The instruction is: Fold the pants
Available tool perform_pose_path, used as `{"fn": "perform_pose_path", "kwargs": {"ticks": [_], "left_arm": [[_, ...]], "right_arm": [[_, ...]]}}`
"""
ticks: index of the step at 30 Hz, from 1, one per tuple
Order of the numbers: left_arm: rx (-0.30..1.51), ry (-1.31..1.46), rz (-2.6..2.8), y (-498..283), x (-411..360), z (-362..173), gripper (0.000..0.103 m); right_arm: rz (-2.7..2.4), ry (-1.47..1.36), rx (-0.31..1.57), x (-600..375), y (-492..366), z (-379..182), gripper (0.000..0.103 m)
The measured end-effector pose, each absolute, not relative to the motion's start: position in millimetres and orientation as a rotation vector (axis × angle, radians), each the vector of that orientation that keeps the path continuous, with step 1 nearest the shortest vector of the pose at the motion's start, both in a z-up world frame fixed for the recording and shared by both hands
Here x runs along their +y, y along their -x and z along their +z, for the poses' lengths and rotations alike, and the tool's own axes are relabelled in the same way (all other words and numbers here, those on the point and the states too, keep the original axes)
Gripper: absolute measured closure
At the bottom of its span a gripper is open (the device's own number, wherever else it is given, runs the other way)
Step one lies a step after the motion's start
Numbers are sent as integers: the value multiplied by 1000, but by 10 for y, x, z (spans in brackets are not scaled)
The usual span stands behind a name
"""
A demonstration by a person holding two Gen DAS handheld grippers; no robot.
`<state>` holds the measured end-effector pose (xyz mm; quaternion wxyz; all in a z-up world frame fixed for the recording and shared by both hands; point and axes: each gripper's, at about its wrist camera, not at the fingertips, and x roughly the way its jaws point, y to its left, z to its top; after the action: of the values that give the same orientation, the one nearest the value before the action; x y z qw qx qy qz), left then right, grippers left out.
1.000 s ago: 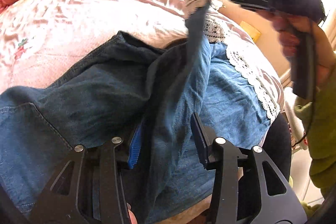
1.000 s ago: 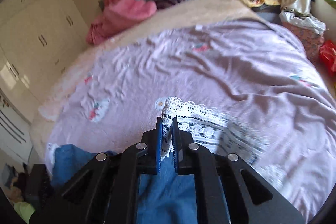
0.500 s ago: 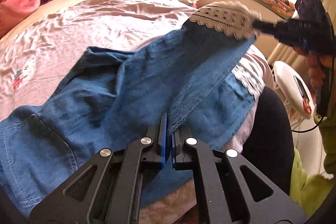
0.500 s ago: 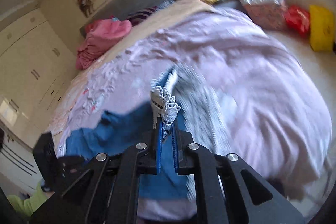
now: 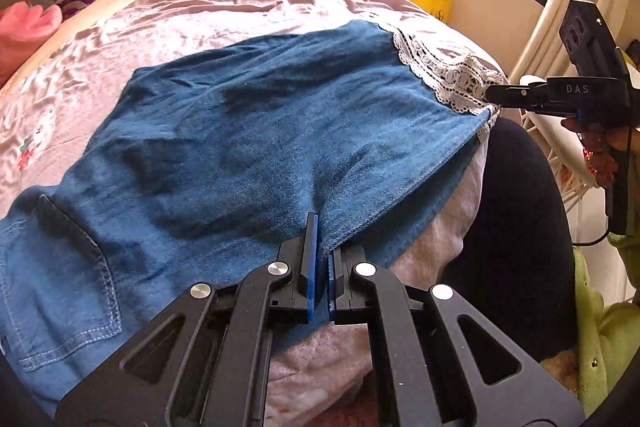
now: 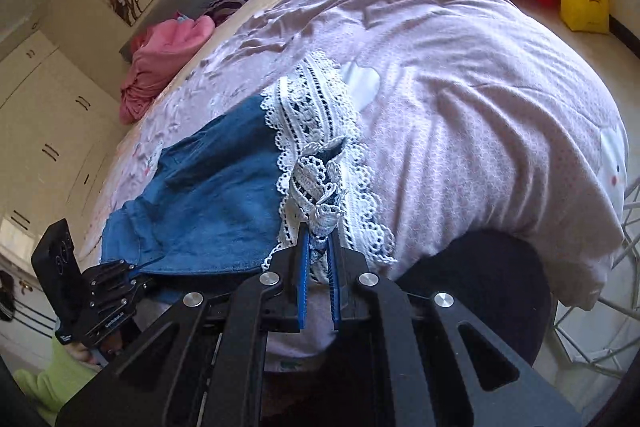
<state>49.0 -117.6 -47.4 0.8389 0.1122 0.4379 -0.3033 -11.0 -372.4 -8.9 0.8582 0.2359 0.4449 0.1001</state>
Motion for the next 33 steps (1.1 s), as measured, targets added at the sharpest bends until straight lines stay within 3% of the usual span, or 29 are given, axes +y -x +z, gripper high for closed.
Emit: {"fn": "perform_pose_path", "kwargs": {"ticks": [7, 12, 17, 23, 27, 33], "left_arm": [[958, -260, -622, -545, -1262, -635, 102], [956, -239, -631, -577, -1238, -665, 102], [934, -252, -643, -507, -1265, -622, 101], [942, -251, -645, -460, -1274, -678, 96], [954, -217, -678, -407, -1208, -530, 67], [853, -148, -620, -673, -944, -39, 59]], "right_arm": [[171, -458, 976, -3723, 153, -222, 95], [116, -389, 934, -3742, 280, -2, 79], [138, -251, 813, -3525, 270, 341, 72], [247, -134, 968, -3085, -208, -48, 69], [262, -114, 1016, -3058, -231, -227, 66], [327, -189, 849, -3398, -272, 380, 61]]}}
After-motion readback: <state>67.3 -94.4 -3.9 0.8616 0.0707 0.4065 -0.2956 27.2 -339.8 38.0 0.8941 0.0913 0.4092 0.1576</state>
